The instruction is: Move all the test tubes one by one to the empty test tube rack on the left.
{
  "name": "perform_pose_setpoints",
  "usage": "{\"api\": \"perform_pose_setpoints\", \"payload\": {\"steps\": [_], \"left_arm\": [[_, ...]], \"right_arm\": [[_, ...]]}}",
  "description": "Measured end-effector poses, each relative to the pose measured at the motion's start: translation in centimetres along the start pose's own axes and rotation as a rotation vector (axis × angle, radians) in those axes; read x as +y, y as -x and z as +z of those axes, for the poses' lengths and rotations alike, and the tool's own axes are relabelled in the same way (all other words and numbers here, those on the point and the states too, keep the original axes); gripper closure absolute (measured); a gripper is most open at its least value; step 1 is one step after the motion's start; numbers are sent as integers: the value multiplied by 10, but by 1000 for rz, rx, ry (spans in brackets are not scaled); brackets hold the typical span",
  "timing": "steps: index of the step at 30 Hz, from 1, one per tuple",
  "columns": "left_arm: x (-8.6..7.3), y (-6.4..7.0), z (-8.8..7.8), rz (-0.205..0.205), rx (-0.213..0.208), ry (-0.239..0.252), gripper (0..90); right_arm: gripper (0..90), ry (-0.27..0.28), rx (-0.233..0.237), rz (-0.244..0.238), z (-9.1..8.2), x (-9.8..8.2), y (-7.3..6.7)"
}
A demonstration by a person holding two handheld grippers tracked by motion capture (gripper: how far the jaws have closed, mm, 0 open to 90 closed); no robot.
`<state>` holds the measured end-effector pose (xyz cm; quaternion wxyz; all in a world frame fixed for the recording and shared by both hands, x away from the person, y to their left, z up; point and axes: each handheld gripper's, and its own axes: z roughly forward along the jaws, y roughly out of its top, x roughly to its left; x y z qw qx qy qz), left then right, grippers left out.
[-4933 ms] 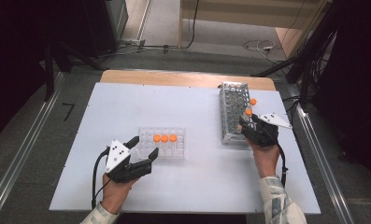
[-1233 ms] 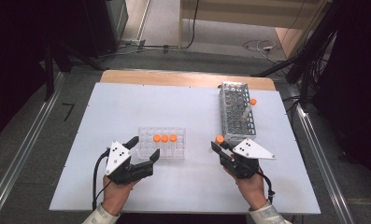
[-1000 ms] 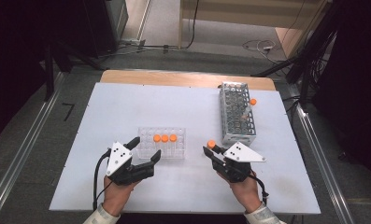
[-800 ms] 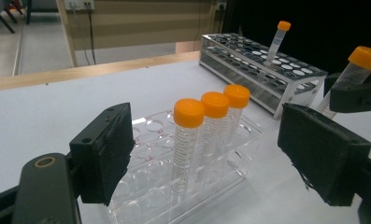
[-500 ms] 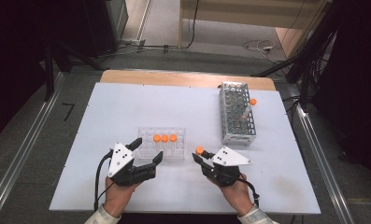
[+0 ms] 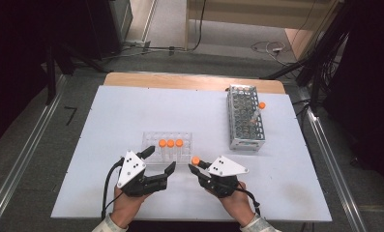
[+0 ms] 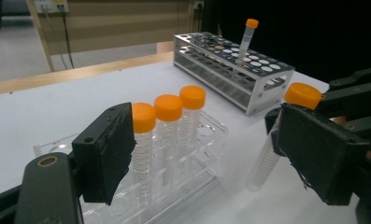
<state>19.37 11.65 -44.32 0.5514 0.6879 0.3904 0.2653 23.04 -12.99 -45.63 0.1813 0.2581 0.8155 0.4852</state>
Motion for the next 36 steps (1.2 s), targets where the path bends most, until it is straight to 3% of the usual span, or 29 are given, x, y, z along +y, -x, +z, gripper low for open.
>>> {"api": "perform_pose_setpoints", "payload": {"steps": [15, 27, 36], "left_arm": [[-3, 17, 7, 38, -78, -11, 258], [-5, 27, 12, 80, -129, -25, 477], [-7, 30, 15, 94, -140, -39, 561]], "right_arm": [[719, -15, 38, -16, 11, 0, -13], [719, -17, 53, -31, 14, 1, -19], [719, -17, 62, -35, 15, 1, -22]]}}
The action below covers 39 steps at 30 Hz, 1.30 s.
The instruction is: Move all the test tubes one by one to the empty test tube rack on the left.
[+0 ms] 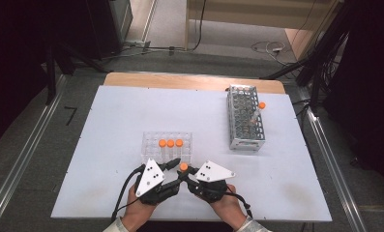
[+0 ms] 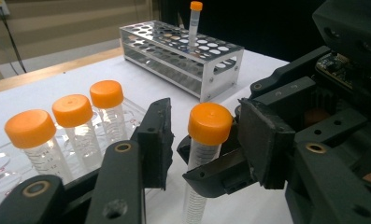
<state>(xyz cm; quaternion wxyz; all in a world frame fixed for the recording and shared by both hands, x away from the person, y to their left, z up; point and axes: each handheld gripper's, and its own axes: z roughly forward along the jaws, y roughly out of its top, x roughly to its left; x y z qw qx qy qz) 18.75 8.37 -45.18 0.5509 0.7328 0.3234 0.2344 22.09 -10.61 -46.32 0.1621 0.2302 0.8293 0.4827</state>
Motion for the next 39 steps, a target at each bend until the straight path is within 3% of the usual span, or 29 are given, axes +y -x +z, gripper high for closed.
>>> {"api": "perform_pose_setpoints", "payload": {"steps": [14, 21, 36, 39], "left_arm": [[-1, 0, 2, -13, -15, -8, 680], [0, -3, 2, -46, -37, -17, 679], [0, -3, 2, -47, -34, -18, 697], [0, -3, 2, -52, -36, -14, 699]], "right_arm": [[719, -2, 8, -6, 0, 0, -2], [719, -2, 7, -6, -1, 0, -3], [710, 0, 15, 3, -1, 0, -3], [674, -1, 22, 4, -1, 0, -3]]}}
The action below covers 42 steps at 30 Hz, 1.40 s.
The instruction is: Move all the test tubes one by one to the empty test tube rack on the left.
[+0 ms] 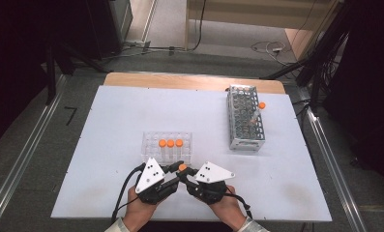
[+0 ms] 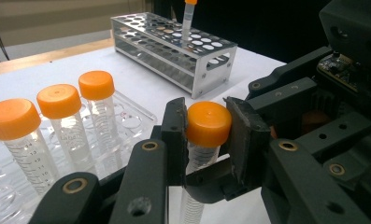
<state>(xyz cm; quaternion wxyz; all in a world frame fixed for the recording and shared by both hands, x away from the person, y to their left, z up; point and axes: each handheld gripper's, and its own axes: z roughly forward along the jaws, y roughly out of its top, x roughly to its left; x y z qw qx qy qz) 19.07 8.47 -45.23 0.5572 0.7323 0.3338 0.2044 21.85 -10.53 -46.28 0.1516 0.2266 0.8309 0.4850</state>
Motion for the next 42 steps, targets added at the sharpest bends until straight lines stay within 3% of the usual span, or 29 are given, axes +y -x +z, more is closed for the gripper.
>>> {"api": "perform_pose_setpoints", "payload": {"steps": [11, 18, 25, 42], "left_arm": [[1, -2, -3, -10, -6, 6, 699], [2, -3, -5, -4, 1, 9, 699], [3, -7, -9, -13, 13, 17, 699], [7, -14, -18, -23, 33, 39, 699]], "right_arm": [[391, -32, 22, 15, 0, 0, 3], [280, -35, 25, 26, -4, -1, 8], [238, -38, 13, 41, -10, -6, 16], [238, -39, -34, 90, -26, -16, 33]]}}
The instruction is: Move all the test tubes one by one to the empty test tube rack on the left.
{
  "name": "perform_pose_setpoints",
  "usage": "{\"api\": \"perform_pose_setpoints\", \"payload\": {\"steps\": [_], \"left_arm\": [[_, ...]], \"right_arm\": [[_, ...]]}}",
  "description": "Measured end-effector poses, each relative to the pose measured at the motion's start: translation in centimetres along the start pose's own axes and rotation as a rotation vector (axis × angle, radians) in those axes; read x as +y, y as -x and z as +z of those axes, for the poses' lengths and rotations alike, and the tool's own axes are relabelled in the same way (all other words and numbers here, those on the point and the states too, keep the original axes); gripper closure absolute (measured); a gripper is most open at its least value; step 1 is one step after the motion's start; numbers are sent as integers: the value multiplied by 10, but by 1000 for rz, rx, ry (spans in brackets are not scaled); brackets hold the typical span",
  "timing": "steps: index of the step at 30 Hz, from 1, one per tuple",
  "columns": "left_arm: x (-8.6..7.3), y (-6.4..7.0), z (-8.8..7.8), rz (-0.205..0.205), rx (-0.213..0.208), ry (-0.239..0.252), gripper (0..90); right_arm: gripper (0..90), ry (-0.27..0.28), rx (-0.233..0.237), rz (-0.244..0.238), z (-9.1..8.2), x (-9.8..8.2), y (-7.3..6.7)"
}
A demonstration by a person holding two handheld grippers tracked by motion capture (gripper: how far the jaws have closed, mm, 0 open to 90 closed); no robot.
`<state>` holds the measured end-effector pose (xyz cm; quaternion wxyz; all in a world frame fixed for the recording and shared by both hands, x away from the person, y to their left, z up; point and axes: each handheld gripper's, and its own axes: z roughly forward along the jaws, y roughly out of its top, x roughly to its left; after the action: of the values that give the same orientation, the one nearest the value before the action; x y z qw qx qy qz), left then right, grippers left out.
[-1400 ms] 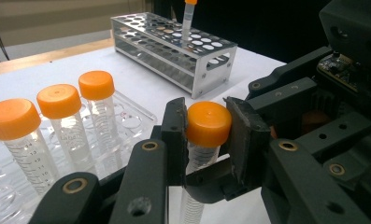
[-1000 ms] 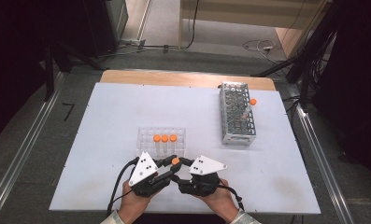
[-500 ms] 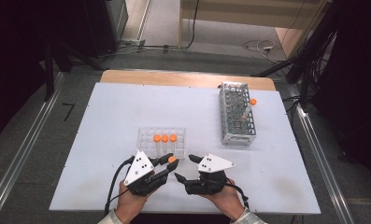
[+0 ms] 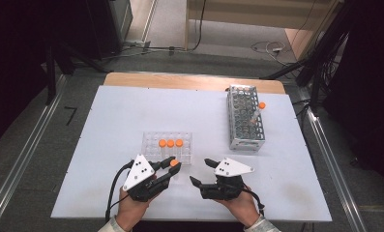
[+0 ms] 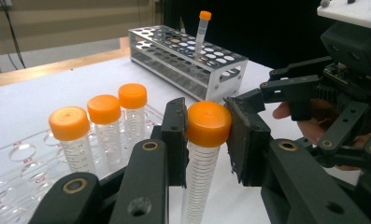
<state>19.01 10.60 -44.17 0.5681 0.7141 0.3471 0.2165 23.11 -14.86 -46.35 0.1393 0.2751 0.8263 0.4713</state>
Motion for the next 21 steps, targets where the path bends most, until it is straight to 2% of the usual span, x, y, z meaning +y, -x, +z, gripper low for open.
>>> {"api": "perform_pose_setpoints", "payload": {"steps": [21], "left_arm": [[6, -12, -10, -23, 36, 25, 699]], "right_arm": [[239, 28, -86, 50, -27, -9, 24]]}}
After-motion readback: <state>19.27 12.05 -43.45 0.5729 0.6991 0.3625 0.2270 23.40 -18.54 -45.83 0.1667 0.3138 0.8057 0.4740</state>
